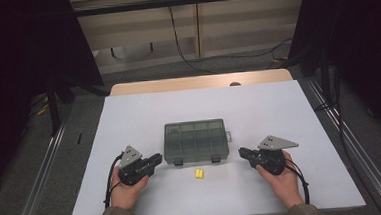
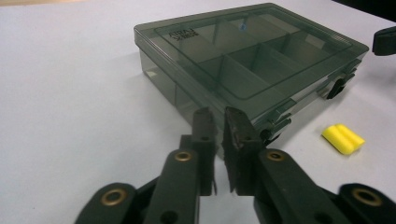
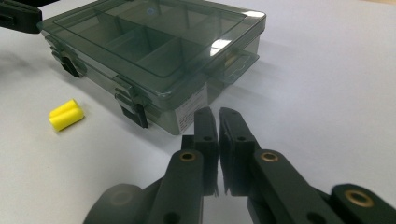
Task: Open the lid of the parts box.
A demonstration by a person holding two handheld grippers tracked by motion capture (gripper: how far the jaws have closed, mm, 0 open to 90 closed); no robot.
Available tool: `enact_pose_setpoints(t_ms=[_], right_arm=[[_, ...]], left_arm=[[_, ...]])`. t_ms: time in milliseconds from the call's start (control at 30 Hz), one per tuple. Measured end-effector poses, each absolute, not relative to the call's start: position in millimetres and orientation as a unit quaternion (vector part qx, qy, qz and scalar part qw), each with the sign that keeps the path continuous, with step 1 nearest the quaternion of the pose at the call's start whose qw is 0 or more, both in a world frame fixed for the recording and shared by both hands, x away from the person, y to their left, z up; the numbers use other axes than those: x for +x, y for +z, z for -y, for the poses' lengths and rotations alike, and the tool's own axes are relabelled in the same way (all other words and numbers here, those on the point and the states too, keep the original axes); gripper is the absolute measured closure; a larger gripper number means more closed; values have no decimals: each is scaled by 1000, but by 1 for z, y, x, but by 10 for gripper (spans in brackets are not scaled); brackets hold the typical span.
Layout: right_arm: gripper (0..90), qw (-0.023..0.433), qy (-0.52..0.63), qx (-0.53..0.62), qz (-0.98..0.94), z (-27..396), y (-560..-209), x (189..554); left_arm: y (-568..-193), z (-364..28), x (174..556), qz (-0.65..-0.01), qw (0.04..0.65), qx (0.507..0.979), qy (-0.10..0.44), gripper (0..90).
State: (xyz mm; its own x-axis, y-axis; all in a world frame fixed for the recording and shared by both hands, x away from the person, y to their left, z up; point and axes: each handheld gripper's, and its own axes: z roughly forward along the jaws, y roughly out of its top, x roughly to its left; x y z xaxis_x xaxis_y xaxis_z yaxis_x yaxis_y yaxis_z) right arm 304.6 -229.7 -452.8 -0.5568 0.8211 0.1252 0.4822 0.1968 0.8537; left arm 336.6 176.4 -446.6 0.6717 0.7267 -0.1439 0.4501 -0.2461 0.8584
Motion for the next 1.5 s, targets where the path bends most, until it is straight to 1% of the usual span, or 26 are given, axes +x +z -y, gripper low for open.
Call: enact_pose_setpoints(t_ms=[200, 433, 733, 1000, 1500], right_arm=[[897, 179, 460, 432, -755, 225, -453, 308], [900, 171, 454, 429, -762, 220, -454, 311], [900, 162, 445, 425, -771, 212, -457, 313], [900, 164, 434, 414, -784, 205, -458, 314], [900, 165, 431, 412, -785, 204, -459, 315]], left_arm=[[-448, -177, 339, -380, 480, 779, 135, 881], [-448, -175, 340, -375, 476, 785, 131, 900], [-450, -171, 340, -372, 466, 793, 129, 900], [-451, -171, 340, -374, 462, 794, 126, 900], [-453, -170, 342, -378, 452, 799, 121, 900]])
